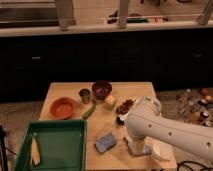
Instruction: Wipe table surface with sponge
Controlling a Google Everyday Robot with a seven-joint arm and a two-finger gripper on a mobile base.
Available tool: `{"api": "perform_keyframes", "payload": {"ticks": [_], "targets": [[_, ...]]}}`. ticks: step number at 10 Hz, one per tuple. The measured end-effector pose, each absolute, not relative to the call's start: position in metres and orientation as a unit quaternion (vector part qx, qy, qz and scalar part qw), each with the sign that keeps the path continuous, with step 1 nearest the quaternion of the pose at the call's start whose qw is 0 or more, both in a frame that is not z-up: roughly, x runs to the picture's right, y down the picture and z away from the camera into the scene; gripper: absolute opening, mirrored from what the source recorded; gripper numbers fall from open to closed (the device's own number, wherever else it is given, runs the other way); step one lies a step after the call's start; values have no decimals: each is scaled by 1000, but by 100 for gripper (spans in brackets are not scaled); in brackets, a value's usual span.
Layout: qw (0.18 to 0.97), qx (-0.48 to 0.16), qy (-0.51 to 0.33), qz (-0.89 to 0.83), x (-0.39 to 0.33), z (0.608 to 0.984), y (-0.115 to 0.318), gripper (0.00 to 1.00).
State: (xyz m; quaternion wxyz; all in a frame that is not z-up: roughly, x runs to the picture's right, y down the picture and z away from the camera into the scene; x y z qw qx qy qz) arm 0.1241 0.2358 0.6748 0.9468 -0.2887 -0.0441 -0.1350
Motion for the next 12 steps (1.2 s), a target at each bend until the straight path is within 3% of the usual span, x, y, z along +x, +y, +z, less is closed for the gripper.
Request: {"api": "perform_keyframes", "payload": {"ticks": [12], "targets": [[936, -298, -93, -165, 70, 700, 257, 80]]}}
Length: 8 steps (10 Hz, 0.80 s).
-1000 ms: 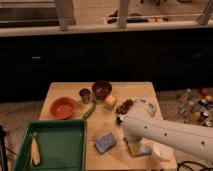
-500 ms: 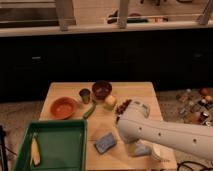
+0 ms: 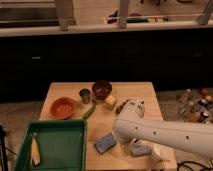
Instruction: Wipe table surface with sponge
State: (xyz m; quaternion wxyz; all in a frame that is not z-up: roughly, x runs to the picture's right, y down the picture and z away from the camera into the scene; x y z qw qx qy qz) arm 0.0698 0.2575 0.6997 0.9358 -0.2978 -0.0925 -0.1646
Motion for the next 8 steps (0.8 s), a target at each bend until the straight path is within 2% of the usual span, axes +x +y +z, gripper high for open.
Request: {"api": "perform_keyframes", "payload": {"ticks": [8], "targets": [[928, -305, -132, -169, 39, 729, 266, 80]]}}
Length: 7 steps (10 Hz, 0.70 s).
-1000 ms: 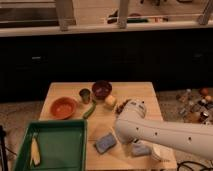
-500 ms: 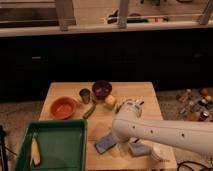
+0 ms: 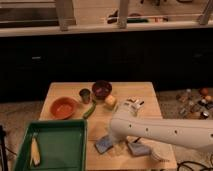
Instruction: Wipe table surface with sponge
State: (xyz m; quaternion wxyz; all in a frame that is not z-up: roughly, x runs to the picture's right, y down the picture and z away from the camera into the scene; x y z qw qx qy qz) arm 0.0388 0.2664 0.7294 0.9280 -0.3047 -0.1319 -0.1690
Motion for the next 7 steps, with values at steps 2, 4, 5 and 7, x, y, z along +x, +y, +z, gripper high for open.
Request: {"api": "perform_keyframes", "payload": {"ticks": [2, 4, 5, 7], "targets": [[925, -311, -138, -171, 37, 737, 268, 80], [922, -317, -143, -171, 35, 744, 272, 80], [921, -319, -144, -172, 34, 747, 274, 80], [919, -321, -147, -176, 30, 752, 275, 80]]}}
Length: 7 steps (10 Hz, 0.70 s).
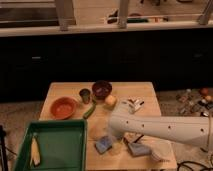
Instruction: Wipe table surface with sponge
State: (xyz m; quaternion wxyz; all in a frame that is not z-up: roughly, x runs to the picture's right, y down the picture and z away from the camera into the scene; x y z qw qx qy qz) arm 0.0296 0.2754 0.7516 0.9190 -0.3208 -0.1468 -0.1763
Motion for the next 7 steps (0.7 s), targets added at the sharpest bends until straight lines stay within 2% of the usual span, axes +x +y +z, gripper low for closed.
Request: {"api": "perform_keyframes", "payload": {"ticks": [7], "targets": [[917, -323, -151, -178, 26, 768, 282, 80]]}}
